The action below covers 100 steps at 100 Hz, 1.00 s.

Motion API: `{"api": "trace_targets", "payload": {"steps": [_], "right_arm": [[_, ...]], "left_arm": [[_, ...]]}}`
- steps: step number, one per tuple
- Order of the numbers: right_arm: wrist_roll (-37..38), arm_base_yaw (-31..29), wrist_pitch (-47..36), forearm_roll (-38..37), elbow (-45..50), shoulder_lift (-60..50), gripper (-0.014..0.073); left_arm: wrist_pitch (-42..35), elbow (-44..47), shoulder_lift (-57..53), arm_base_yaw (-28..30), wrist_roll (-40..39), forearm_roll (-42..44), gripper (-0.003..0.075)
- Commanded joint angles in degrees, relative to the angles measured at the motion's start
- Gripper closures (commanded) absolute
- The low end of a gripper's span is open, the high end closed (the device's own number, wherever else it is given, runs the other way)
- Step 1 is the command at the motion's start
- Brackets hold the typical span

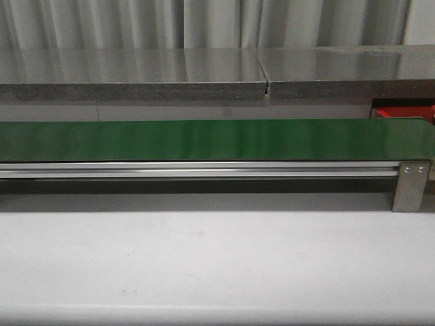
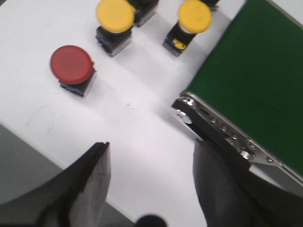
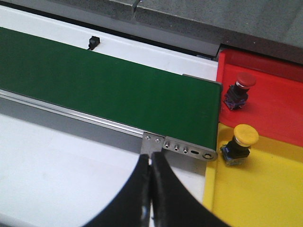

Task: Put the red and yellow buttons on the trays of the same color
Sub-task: 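Move the left gripper over another red button in the cluster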

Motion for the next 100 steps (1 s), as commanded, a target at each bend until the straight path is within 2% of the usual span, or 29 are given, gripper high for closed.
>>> {"api": "trace_targets", "payload": {"steps": [1,29,48,100], "right_arm": [[0.3,-0.1,-4.3,0.7,-1.5,0.0,0.0668],[0.3,-0.1,-4.3,0.7,-1.5,0.0,0.0668],[0.3,-0.1,-4.3,0.7,-1.5,0.0,0.0668],[0.3,-0.1,-4.3,0.7,-1.5,0.0,0.0668]], "left_arm": [[-1.3,-1.8,-0.2,2.6,-0.7,-2.1,0.0321],[-1.0,-1.8,6.3,7.2,-0.7,-2.1,0.0321],[-3.9,-2.1,10.5,7.2,-0.7,-1.9,0.0321],[-3.7,-10.8,20.6,7.1,-0.4,-2.5,0.0321]]}}
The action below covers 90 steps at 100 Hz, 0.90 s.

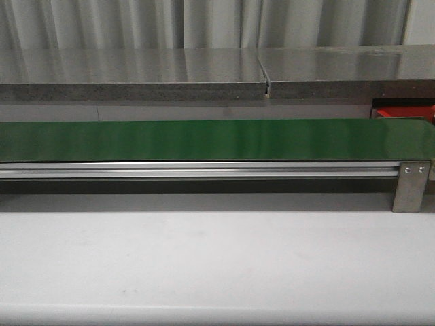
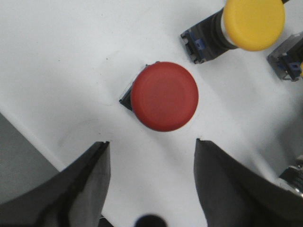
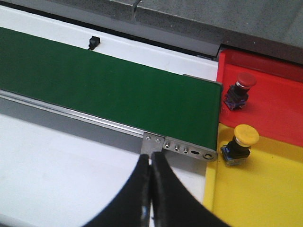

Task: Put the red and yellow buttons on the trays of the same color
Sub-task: 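Move the left gripper over another red button in the cluster, then grasp the red mushroom button with the left gripper and lift it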

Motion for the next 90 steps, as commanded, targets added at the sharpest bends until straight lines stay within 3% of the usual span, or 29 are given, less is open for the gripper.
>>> {"api": "trace_targets", "payload": {"steps": [1,70,90], "right_arm": [[0.2,-0.1,-4.3,0.7,-1.5,0.0,0.0668],[0.2,-0.1,-4.3,0.7,-1.5,0.0,0.0668],[0.2,-0.1,-4.3,0.7,-1.5,0.0,0.0668]], "left_arm": [[-1.4,-2.9,-1.1,0.0,0.0,-1.5,0.0321],[-4.8,-4.7,3.7,0.0,0.0,-2.3,0.0323],[-5.2,-4.7,3.7,0.0,0.0,-2.3,0.0427]]}}
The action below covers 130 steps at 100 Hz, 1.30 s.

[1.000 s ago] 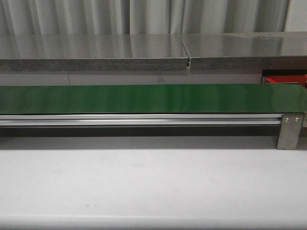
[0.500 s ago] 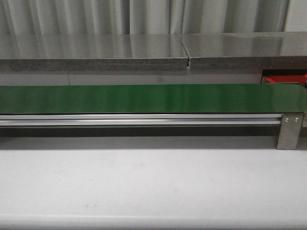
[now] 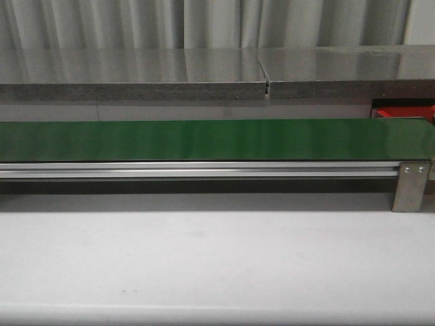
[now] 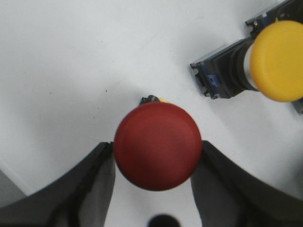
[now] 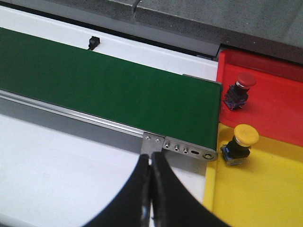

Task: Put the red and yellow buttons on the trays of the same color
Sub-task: 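Grasp the red mushroom button with the left gripper and lift it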

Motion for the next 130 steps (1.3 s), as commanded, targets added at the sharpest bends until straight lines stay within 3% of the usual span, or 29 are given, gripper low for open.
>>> {"api": "trace_targets", "payload": {"steps": [1,26,94,130], "right_arm": [[0.1,-0.1,-4.3,0.7,-1.5,0.0,0.0668],[0.1,-0.1,-4.3,0.7,-1.5,0.0,0.0668],[0.1,-0.1,-4.3,0.7,-1.5,0.0,0.0668],[0.1,-0.1,-4.3,0.7,-1.5,0.0,0.0668]], "left_arm": [[-1.7,-1.6,-2.8,0.0,0.0,-1.1,0.0432],[-1.7,-1.6,-2.9,0.0,0.7,-1.1,0.0568],[1.3,-1.3,-19.0,-0.7,3.9,-1.5,0.057],[1.8,-3.1,-20.1,-10.7,4.1,-1.5,0.057]]}}
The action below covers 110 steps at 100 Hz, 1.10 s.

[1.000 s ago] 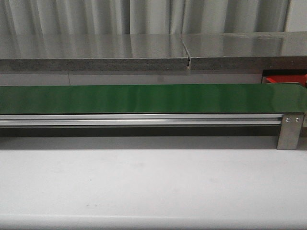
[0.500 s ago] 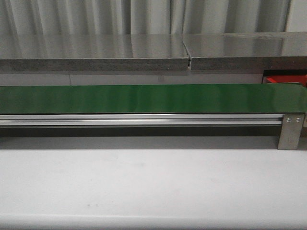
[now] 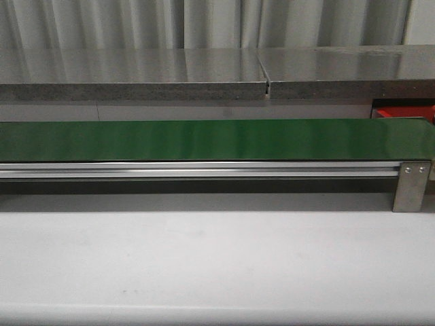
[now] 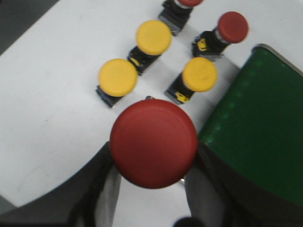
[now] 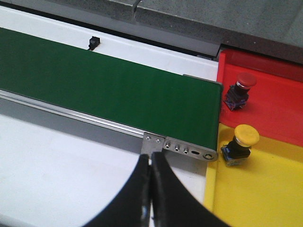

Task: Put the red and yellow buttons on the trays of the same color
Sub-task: 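Grasp the red mushroom button with the left gripper and lift it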

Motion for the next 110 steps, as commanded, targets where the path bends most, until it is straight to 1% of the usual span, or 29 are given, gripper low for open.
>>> {"api": "trace_targets", "payload": {"steps": [1,24,47,71,110], "right_arm": [[0.1,-0.1,-4.3,0.7,-1.5,0.0,0.0668],[0.1,-0.1,-4.3,0.7,-1.5,0.0,0.0668],[0.1,-0.1,-4.3,0.7,-1.5,0.0,0.0668],[0.1,-0.1,-4.3,0.7,-1.5,0.0,0.0668],[0.1,-0.1,-4.3,0.7,-1.5,0.0,0.0668]], "left_arm": [[-2.3,-3.0,-2.8,-2.7,0.1,-1.5,0.057],[-2.1,-6.8,-2.4,-9.7,0.1,-1.4,0.057],[1.4,-12.4,3.3,-14.7,0.1,-0.7,0.057],[2.8,-13.3,7.3,-15.6,0.1,0.0,0.057],[4.2,-13.0,8.1,-15.6,0.2,2.7,0.0561]]}}
